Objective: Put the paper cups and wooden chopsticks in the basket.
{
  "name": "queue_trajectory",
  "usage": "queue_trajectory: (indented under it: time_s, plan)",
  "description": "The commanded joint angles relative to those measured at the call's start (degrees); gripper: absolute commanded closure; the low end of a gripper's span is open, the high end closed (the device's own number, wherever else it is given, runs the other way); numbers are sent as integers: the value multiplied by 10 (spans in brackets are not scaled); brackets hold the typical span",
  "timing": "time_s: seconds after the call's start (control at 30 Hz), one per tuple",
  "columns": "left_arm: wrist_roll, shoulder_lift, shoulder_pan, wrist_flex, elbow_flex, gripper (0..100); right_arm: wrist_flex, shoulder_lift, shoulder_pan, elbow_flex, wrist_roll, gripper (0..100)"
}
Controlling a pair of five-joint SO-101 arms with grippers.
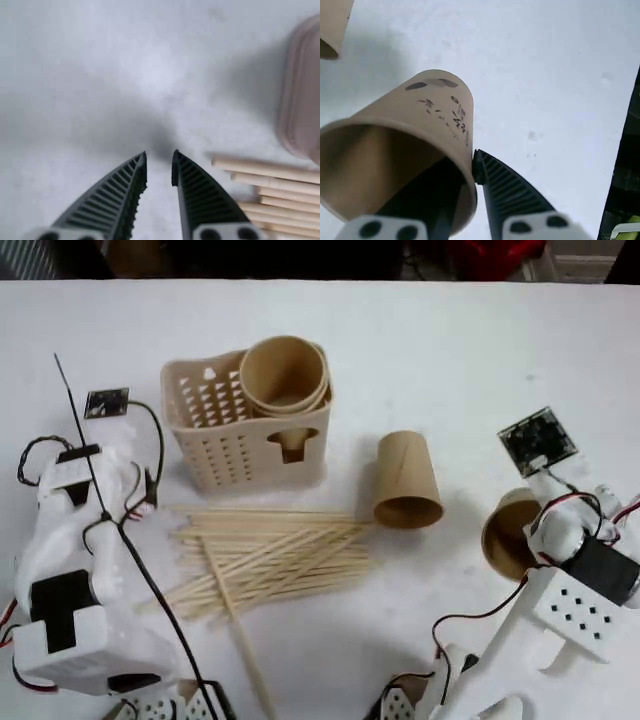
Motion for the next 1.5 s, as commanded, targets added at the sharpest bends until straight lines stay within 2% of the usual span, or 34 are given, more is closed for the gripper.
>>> queue_trajectory:
  time_s: [0.0,0.17,0.33,0.43,0.5,0.6,0.73,0.83,0.93,1.03,1.23,1.47]
  plan:
    - [-4,-1,11,-8,-2,902,36,-4,0,-78,-38,981]
    - [-4,-1,11,-8,-2,902,82,-4,-2,-156,-80,981]
    - [-4,-1,11,-8,-2,902,114,-4,-36,-193,-101,981]
    - [-4,-1,11,-8,-2,902,119,-4,-66,-232,-153,981]
    - [-4,-1,11,-8,-2,902,118,-4,-99,-273,-213,981]
    - [-4,-1,11,-8,-2,902,117,0,-173,-346,-323,981]
    - [-4,-1,11,-8,-2,902,97,8,-327,-427,-451,981]
    - [-4,-1,11,-8,-2,902,50,31,-440,-441,-518,981]
    - [-4,-1,11,-8,-2,902,11,79,-518,-442,-545,981]
    - [-4,-1,11,-8,-2,902,0,136,-562,-446,-557,981]
    - [-5,-1,11,-8,-2,902,-9,220,-573,-446,-564,981]
    - [-7,-1,20,-5,-2,902,-51,250,-572,-445,-564,981]
